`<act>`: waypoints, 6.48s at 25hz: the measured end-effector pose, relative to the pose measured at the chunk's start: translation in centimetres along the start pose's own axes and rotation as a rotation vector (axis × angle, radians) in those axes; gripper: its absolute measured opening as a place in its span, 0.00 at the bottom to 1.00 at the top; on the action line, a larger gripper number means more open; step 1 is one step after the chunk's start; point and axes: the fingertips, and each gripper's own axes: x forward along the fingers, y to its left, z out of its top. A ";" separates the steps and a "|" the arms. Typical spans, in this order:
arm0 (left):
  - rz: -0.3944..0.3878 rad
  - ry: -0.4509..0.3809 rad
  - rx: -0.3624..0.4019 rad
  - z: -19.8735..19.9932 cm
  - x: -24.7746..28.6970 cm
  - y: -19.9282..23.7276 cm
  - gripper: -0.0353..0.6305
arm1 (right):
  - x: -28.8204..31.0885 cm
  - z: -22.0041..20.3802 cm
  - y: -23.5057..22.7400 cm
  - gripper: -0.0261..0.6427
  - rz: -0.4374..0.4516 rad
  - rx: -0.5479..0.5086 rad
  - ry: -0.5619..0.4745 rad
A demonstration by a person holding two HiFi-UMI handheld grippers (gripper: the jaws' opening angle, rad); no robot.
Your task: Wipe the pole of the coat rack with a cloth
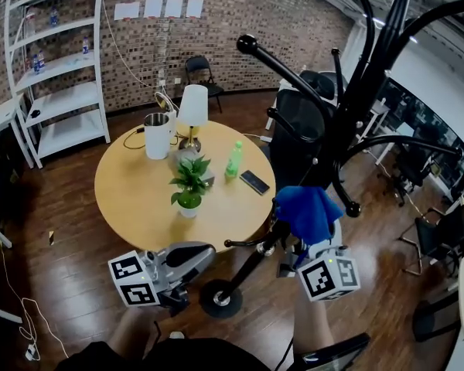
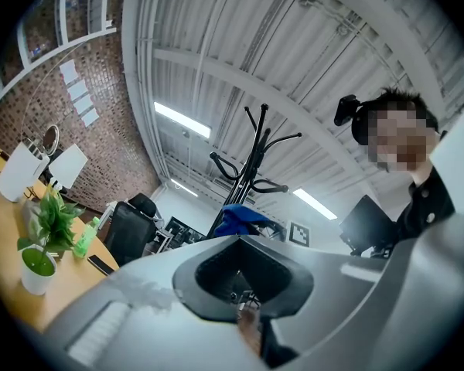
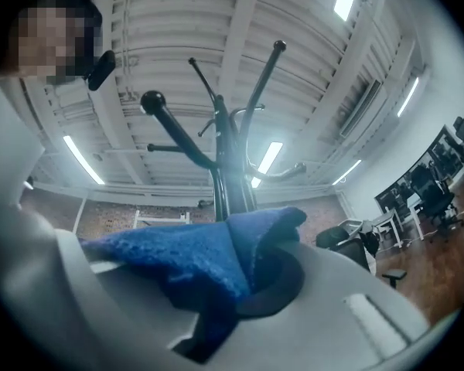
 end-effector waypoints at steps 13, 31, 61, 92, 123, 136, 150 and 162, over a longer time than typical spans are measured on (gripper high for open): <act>-0.066 0.071 -0.036 -2.3 3.5 -1.2 0.06 | -8.2 -20.4 -4.8 0.08 -0.140 0.141 0.427; -0.046 0.062 -0.030 -2.5 3.2 -1.2 0.06 | -4.7 -12.0 -2.8 0.08 -0.062 0.190 0.295; -0.043 0.056 -0.062 -3.1 2.9 -0.6 0.06 | -6.8 -17.4 -3.9 0.08 -0.102 0.162 0.406; -0.048 -0.002 -0.020 -1.2 1.5 -1.0 0.06 | 1.6 3.8 1.0 0.08 0.043 0.081 -0.003; -0.056 0.099 -0.055 -3.5 3.7 -1.0 0.06 | -10.1 -24.9 -5.1 0.08 -0.156 0.142 0.547; -0.077 0.066 -0.006 -1.6 4.9 -0.1 0.06 | -4.4 -12.7 -0.4 0.08 -0.014 0.117 0.279; -0.469 0.306 -0.191 1.5 4.3 8.3 0.06 | -5.7 -20.8 1.9 0.08 -0.468 0.151 0.409; -0.528 0.340 -0.227 0.7 4.1 8.1 0.06 | -5.0 -20.4 -1.1 0.08 -0.573 0.172 0.320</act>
